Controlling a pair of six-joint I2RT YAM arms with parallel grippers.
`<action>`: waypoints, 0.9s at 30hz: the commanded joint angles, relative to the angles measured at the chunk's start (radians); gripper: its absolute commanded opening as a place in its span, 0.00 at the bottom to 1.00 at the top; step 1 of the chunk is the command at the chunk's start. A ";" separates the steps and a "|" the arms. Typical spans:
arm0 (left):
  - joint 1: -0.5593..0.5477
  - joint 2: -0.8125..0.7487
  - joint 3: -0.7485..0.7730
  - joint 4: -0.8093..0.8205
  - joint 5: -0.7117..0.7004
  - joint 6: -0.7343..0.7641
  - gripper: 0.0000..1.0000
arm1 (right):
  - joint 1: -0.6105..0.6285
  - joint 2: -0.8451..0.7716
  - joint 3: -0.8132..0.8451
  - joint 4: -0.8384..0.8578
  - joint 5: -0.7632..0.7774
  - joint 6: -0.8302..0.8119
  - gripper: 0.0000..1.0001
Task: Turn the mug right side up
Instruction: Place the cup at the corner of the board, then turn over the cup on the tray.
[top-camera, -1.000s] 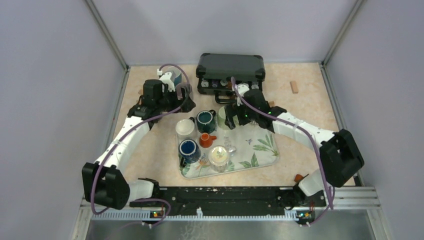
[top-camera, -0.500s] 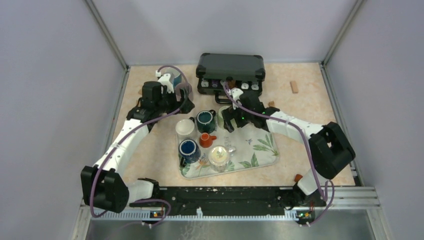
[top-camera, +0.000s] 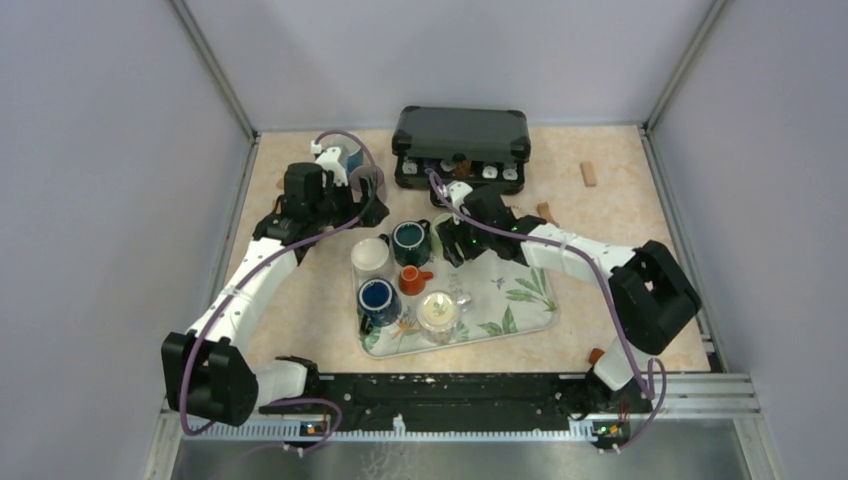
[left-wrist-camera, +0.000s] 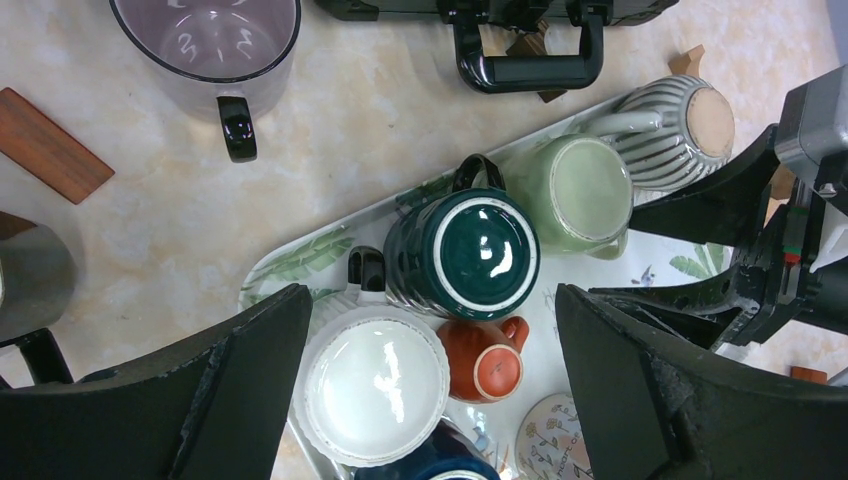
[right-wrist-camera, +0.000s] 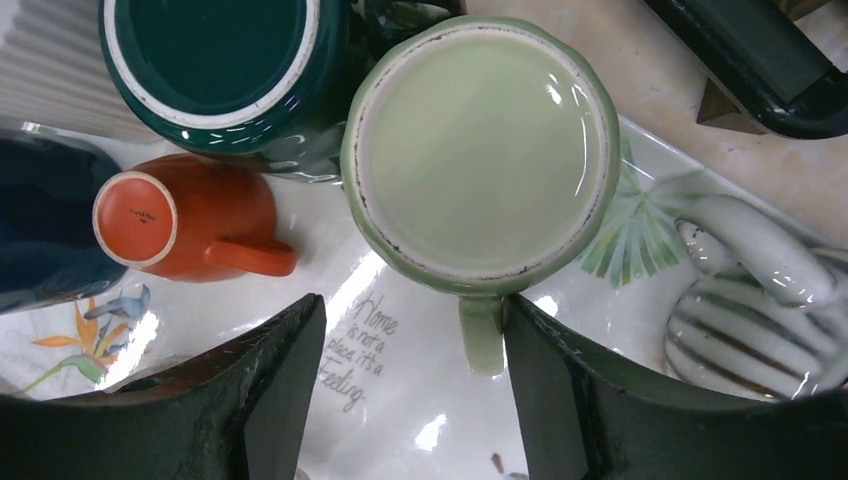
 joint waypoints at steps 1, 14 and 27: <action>-0.002 -0.031 0.031 0.042 -0.006 -0.001 0.99 | 0.025 0.018 0.065 -0.015 0.075 0.033 0.62; -0.002 -0.028 0.034 0.041 0.002 0.001 0.99 | 0.025 0.074 0.116 -0.068 0.164 0.043 0.46; -0.002 -0.018 0.040 0.042 0.004 -0.002 0.99 | 0.024 0.106 0.123 -0.065 0.182 0.015 0.36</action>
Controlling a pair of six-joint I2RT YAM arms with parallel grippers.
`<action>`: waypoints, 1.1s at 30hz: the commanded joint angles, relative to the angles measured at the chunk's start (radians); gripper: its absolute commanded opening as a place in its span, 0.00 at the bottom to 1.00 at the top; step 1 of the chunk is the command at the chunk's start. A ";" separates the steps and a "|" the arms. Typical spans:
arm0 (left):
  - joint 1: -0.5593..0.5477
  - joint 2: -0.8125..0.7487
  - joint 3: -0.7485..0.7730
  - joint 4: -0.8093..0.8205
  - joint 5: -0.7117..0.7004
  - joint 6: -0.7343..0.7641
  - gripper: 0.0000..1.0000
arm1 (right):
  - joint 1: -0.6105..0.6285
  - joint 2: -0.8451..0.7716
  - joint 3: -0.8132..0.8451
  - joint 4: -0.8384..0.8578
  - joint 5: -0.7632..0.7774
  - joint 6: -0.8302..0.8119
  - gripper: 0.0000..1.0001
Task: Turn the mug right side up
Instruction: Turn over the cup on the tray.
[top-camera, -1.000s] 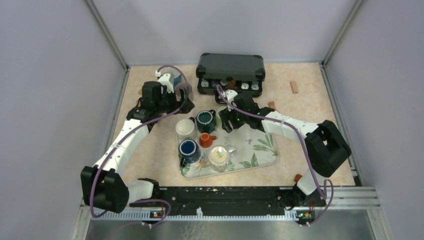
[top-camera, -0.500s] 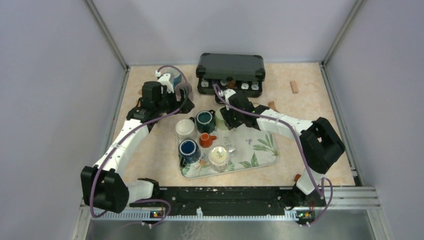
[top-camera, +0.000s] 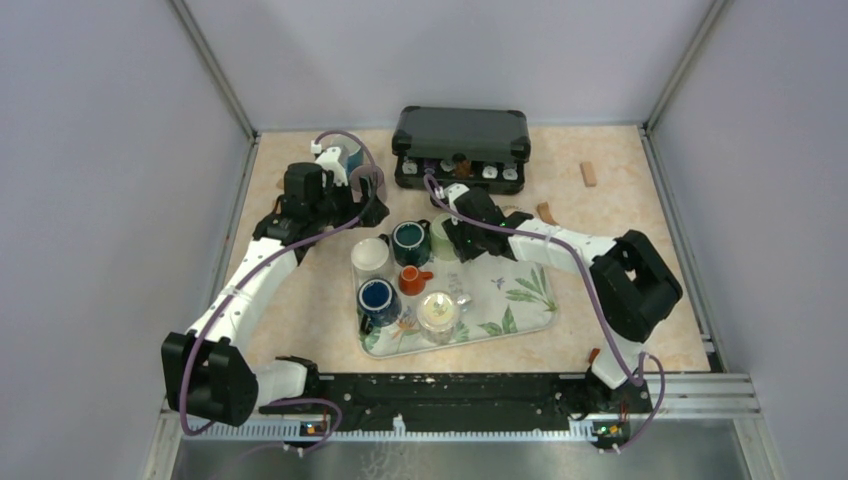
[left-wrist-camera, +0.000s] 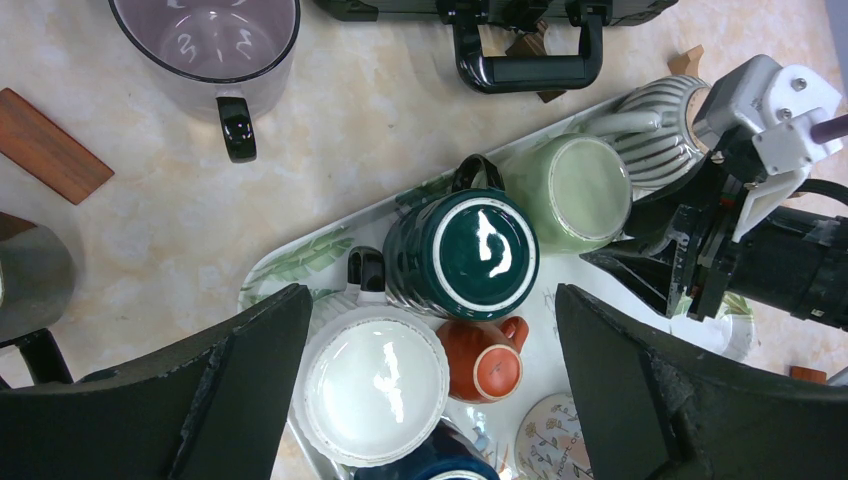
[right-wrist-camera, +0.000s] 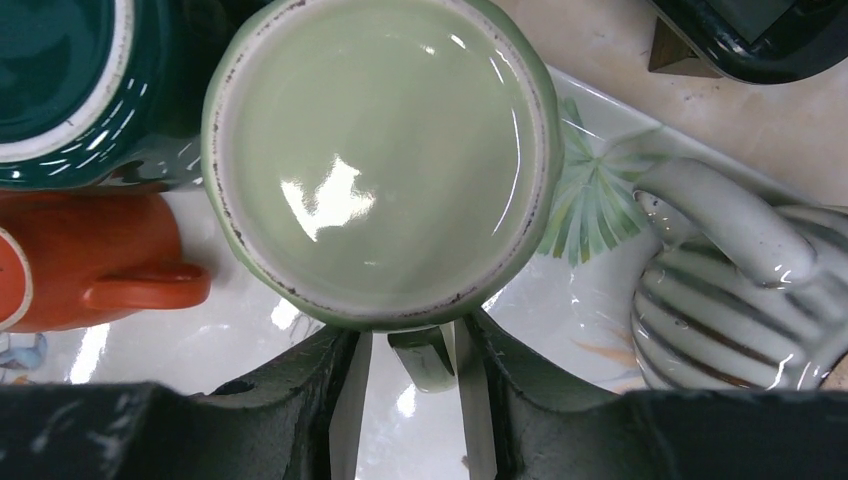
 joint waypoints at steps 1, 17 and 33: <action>-0.002 -0.017 0.039 0.041 0.003 -0.002 0.99 | 0.008 0.013 0.056 0.020 0.029 -0.017 0.36; -0.002 -0.008 0.043 0.042 0.017 -0.008 0.99 | 0.008 0.029 0.083 -0.002 0.057 -0.015 0.08; 0.000 -0.019 0.014 0.106 0.095 -0.097 0.99 | 0.008 -0.145 0.042 -0.027 0.067 0.078 0.00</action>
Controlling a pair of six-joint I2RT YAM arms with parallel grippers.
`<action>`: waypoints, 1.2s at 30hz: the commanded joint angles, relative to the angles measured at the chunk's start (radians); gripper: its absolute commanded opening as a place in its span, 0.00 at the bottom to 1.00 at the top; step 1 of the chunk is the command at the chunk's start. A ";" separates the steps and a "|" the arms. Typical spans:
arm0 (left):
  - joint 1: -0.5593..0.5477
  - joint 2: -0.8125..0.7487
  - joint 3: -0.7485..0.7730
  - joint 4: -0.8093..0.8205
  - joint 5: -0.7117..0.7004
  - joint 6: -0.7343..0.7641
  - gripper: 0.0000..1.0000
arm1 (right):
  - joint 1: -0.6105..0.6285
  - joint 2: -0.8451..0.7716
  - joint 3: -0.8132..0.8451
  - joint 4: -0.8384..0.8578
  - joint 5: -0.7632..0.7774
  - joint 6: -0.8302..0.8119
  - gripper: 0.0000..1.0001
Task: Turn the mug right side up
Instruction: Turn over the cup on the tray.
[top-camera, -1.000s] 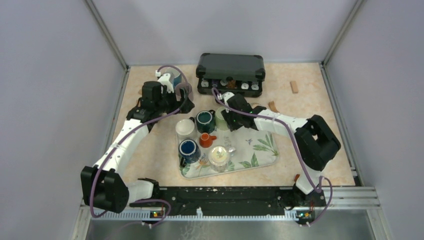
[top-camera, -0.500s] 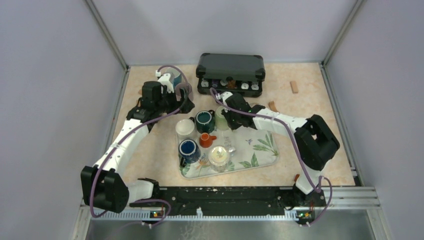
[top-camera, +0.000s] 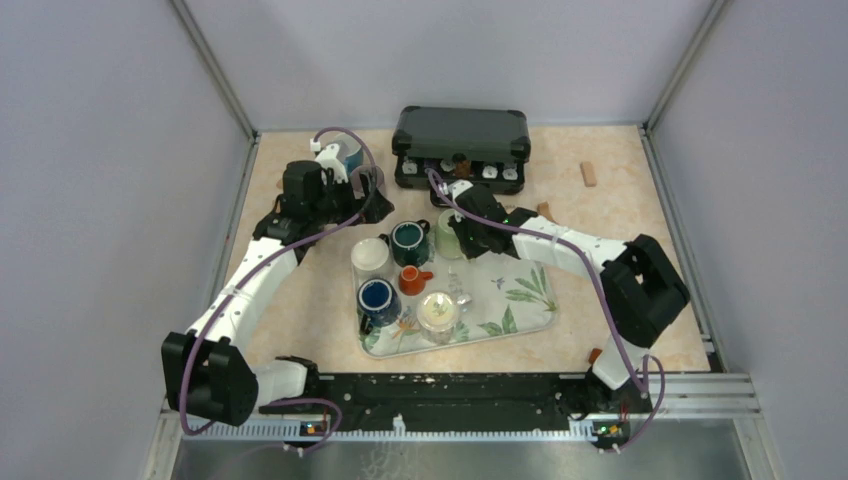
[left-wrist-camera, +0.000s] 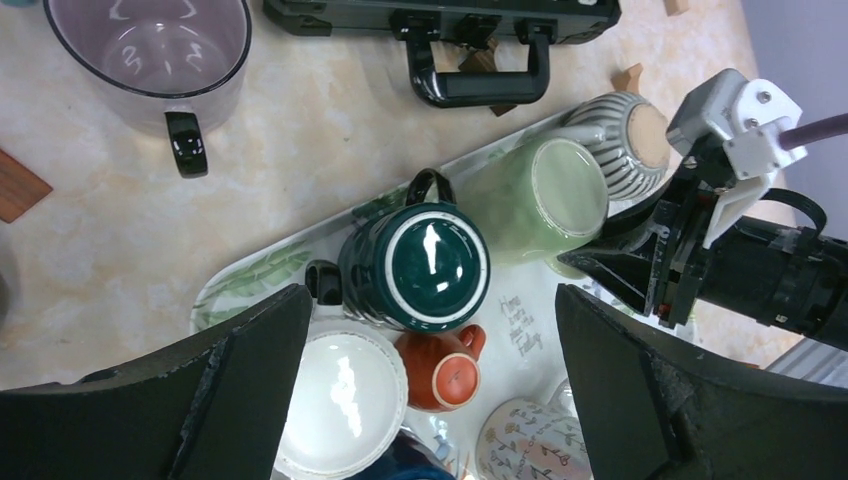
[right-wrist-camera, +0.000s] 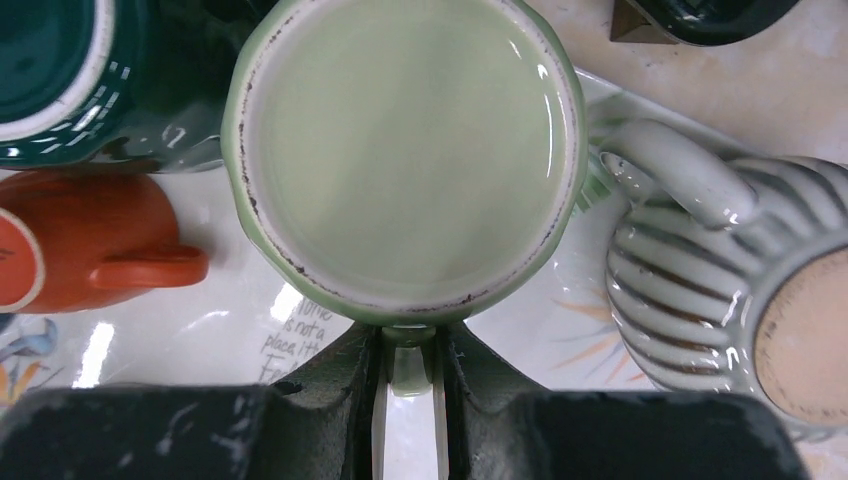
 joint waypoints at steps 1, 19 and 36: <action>0.000 -0.018 0.012 0.076 0.046 -0.046 0.99 | 0.002 -0.136 0.010 0.057 0.018 0.057 0.00; 0.006 -0.027 0.004 0.256 0.336 -0.288 0.99 | 0.001 -0.312 0.091 0.075 -0.005 0.294 0.00; 0.040 -0.031 -0.126 0.649 0.643 -0.615 0.99 | 0.000 -0.379 0.068 0.522 -0.157 0.592 0.00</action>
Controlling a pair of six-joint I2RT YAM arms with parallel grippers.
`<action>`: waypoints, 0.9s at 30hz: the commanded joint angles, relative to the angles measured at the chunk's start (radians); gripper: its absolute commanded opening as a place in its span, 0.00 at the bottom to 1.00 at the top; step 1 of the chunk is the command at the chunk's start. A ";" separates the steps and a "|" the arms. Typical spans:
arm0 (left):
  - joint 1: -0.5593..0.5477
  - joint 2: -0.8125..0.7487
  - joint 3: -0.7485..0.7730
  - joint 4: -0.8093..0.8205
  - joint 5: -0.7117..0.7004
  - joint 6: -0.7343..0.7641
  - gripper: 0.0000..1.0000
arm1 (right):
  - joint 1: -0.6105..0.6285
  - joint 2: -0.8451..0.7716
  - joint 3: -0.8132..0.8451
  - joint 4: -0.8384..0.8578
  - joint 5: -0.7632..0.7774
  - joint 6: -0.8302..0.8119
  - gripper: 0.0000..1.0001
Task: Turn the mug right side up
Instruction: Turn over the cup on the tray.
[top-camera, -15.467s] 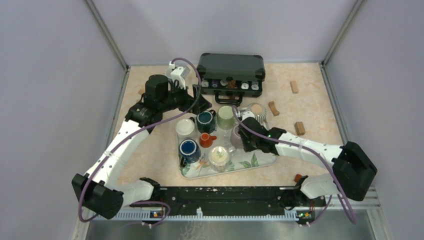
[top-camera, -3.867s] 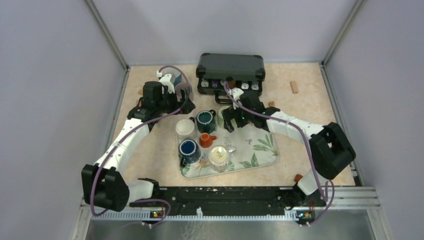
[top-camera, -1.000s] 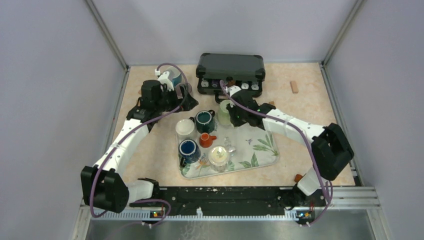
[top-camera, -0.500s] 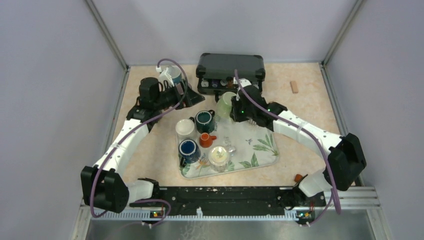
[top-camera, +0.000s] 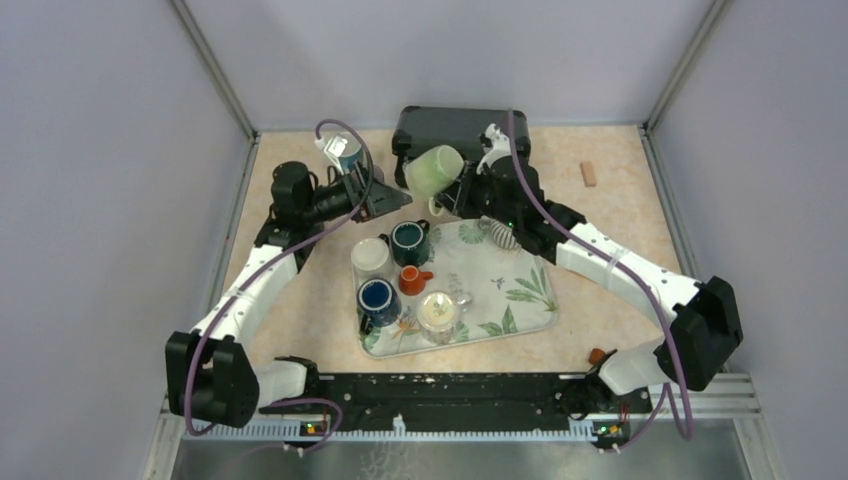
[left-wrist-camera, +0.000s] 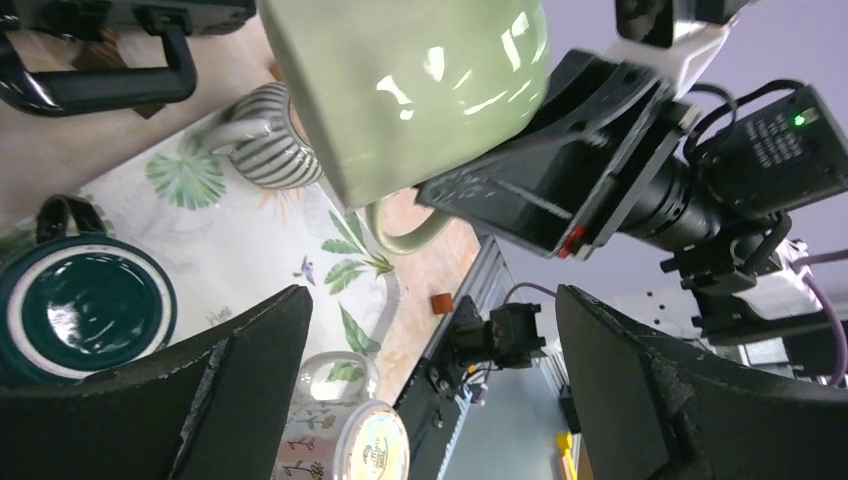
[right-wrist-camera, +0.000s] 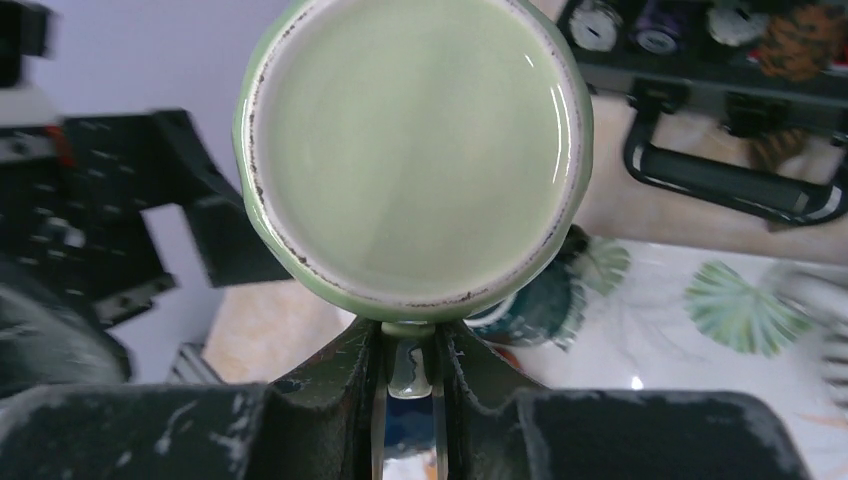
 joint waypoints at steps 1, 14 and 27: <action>0.007 -0.018 -0.044 0.234 0.113 -0.142 0.99 | 0.001 -0.076 0.051 0.305 -0.074 0.109 0.00; 0.006 0.025 -0.092 0.550 0.178 -0.394 0.93 | 0.000 -0.029 -0.006 0.636 -0.204 0.320 0.00; -0.028 0.060 -0.094 0.700 0.144 -0.513 0.67 | 0.013 0.022 -0.025 0.735 -0.233 0.389 0.00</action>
